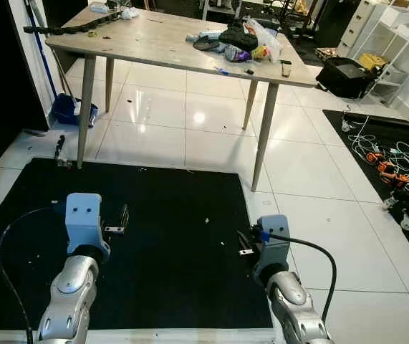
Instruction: Picking trash to rubbish bin
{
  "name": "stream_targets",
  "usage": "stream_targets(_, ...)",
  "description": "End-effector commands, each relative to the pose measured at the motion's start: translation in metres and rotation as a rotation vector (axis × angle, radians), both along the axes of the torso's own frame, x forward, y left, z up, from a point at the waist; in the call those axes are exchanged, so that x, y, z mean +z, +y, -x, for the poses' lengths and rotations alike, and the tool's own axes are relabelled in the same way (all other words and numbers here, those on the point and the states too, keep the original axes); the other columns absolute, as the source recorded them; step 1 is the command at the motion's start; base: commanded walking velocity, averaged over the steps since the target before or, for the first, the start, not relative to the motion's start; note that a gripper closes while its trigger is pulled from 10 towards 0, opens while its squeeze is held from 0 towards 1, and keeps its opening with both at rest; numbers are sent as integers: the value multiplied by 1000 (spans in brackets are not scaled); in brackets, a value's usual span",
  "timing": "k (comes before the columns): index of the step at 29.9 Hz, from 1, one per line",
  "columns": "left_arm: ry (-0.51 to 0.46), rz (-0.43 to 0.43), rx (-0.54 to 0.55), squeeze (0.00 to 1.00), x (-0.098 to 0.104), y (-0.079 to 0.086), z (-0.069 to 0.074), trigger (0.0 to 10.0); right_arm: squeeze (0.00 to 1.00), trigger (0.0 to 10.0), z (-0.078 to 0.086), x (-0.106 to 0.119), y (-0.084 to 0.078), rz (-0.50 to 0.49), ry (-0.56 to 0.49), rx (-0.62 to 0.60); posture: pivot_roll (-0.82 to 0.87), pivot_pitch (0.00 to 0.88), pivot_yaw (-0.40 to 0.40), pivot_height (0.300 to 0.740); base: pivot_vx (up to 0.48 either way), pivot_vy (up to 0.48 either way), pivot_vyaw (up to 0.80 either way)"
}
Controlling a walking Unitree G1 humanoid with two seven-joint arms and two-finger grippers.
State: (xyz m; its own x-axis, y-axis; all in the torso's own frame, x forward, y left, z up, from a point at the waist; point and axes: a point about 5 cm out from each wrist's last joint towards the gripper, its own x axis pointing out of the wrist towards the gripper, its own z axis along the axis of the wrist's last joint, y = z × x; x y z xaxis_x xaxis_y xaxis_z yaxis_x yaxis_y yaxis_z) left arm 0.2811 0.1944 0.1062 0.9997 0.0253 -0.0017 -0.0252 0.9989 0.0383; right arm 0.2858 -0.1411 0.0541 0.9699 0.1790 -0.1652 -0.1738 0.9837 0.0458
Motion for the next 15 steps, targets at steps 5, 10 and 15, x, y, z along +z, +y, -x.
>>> stream_targets(5,-17,-5,-20,0,3,-3,1,10000,0,10000,2,-1,-3,-4,9,-14,2,103,-93,740,337,0,0)
stream_targets(10,-17,-5,-18,0,3,-3,2,10000,0,10000,2,-1,-3,-1,7,-12,2,103,-94,740,341,0,0)
stream_targets(15,-18,-4,-18,0,3,-3,2,10000,0,10000,2,0,-3,0,6,-10,2,105,-95,740,345,0,0)
